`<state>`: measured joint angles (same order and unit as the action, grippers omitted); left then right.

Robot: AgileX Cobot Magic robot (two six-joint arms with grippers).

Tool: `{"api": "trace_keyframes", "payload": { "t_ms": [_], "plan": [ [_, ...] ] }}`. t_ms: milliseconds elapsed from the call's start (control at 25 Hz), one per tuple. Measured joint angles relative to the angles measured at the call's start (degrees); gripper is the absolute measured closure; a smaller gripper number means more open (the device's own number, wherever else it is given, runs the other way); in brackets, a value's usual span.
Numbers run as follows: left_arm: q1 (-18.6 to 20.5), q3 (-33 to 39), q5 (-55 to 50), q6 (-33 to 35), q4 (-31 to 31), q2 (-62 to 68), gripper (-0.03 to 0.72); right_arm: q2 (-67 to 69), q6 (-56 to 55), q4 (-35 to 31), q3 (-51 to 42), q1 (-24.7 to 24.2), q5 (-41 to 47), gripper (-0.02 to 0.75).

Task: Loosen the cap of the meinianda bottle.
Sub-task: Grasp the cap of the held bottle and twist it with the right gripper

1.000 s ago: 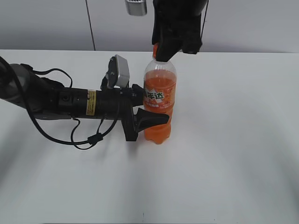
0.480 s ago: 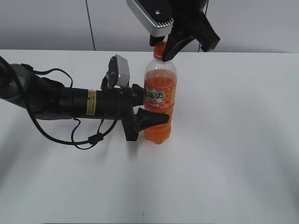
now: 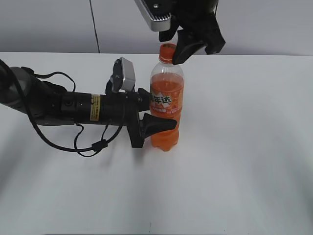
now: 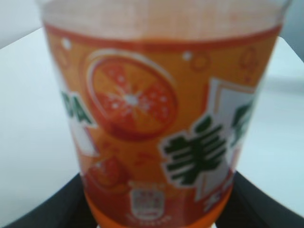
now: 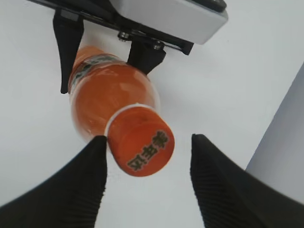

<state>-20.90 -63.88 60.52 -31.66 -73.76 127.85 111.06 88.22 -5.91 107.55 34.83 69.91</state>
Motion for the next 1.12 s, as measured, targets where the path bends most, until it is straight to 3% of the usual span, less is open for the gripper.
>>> {"api": "trace_keyframes", "payload": {
  "t_ms": [200, 440, 680, 800, 1120],
  "plan": [
    [0.0, 0.0, 0.05, 0.0, -0.05, 0.0, 0.284, -0.78, -3.52, -1.59, -0.05, 0.0, -0.59, 0.201],
    [0.0, 0.0, 0.07, 0.0, -0.05, 0.0, 0.284, -4.9, -6.97, -4.04, -0.05, 0.0, -0.33, 0.181],
    [0.0, 0.0, 0.07, 0.0, -0.05, 0.0, 0.284, -8.43, -20.85, -4.39, -0.05, 0.0, -0.32, 0.179],
    [0.0, 0.0, 0.07, 0.0, -0.05, 0.0, 0.284, -9.2, -34.95, -5.44, -0.05, 0.0, -0.27, 0.179],
    [0.0, 0.0, 0.07, 0.0, -0.1, 0.0, 0.284, -9.24, -89.91, -5.72, -0.05, 0.0, -0.26, 0.182]
  ]
}}
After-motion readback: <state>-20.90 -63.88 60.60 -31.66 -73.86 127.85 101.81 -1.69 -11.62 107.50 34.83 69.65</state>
